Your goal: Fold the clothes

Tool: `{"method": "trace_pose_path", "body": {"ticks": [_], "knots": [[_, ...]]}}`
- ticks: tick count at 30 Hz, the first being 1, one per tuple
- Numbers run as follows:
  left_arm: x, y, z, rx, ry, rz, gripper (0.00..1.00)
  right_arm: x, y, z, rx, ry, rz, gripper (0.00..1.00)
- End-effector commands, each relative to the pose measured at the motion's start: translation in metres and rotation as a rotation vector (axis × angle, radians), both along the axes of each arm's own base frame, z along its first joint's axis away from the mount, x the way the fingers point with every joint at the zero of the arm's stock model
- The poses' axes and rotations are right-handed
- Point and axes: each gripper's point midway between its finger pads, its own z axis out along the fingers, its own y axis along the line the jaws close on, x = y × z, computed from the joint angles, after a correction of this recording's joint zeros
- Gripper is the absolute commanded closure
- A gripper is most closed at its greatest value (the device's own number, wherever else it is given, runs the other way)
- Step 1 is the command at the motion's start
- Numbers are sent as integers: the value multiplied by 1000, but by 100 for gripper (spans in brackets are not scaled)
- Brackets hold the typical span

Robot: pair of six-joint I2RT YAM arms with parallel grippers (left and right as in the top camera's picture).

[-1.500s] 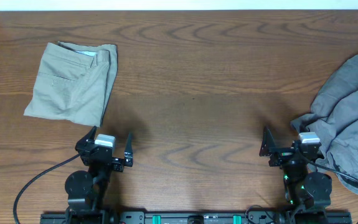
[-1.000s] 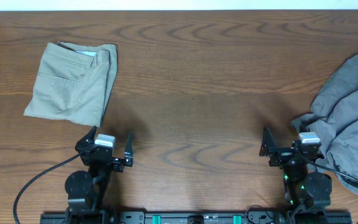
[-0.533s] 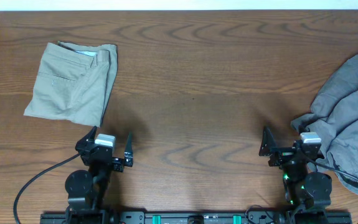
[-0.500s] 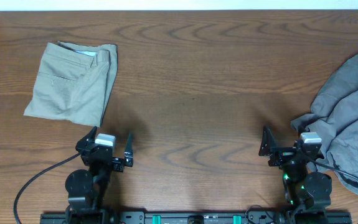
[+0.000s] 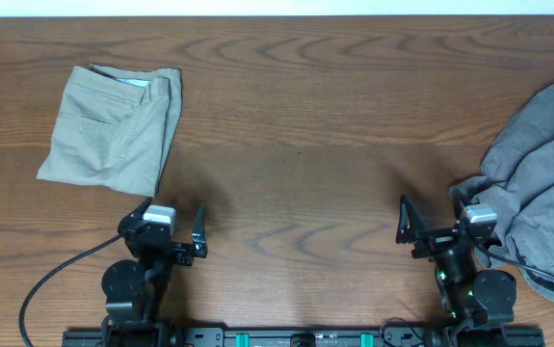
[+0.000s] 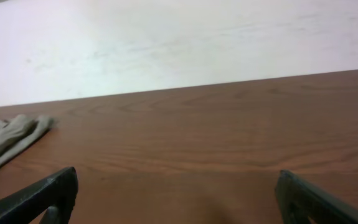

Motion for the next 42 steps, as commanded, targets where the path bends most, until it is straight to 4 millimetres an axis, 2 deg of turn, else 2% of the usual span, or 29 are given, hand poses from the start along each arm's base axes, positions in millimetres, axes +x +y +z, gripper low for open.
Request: {"method": "trace_pose_path", "body": {"ticks": [1, 7, 10, 12, 16, 20, 23, 25, 27, 30, 33, 34, 37, 39, 42], "knots": [[-1, -1, 38, -82, -59, 14, 2, -5, 10, 26, 19, -27, 55, 1], [7, -1, 73, -82, 4, 17, 2, 1, 9, 68, 27, 66, 45, 1], [20, -1, 91, -123, 104, 33, 2, 15, 9, 86, 58, 158, 30, 1], [30, -1, 101, -145, 185, 44, 2, 28, 5, 91, 56, 247, -3, 1], [53, -2, 112, -145, 367, 47, 2, 56, 7, 83, -6, 478, 5, 1], [75, -2, 114, -143, 524, 59, 2, 77, 35, 73, 33, 656, 152, 1], [88, -2, 107, -142, 590, 64, 2, 100, 42, 65, 32, 706, 190, 1], [93, -4, 100, -155, 617, 59, 2, 116, 32, 55, 52, 761, 152, 1], [94, -6, 95, -161, 637, 51, 2, 131, 9, 42, 90, 835, 55, 1], [93, -6, 92, -159, 652, 52, 2, 144, -48, 16, 118, 968, -183, 1], [91, -6, 90, -159, 661, 53, 2, 143, -94, -11, 112, 1093, -377, 1], [90, -6, 90, -159, 664, 53, 1, 140, -109, -29, 104, 1154, -429, 4], [90, -6, 90, -159, 664, 53, 2, 123, -119, -62, 98, 1298, -494, 13], [90, -6, 90, -159, 664, 53, 2, 106, -120, -83, 70, 1415, -512, 13], [90, -6, 90, -158, 664, 54, 2, 88, -127, -106, 16, 1536, -561, 7]]}}
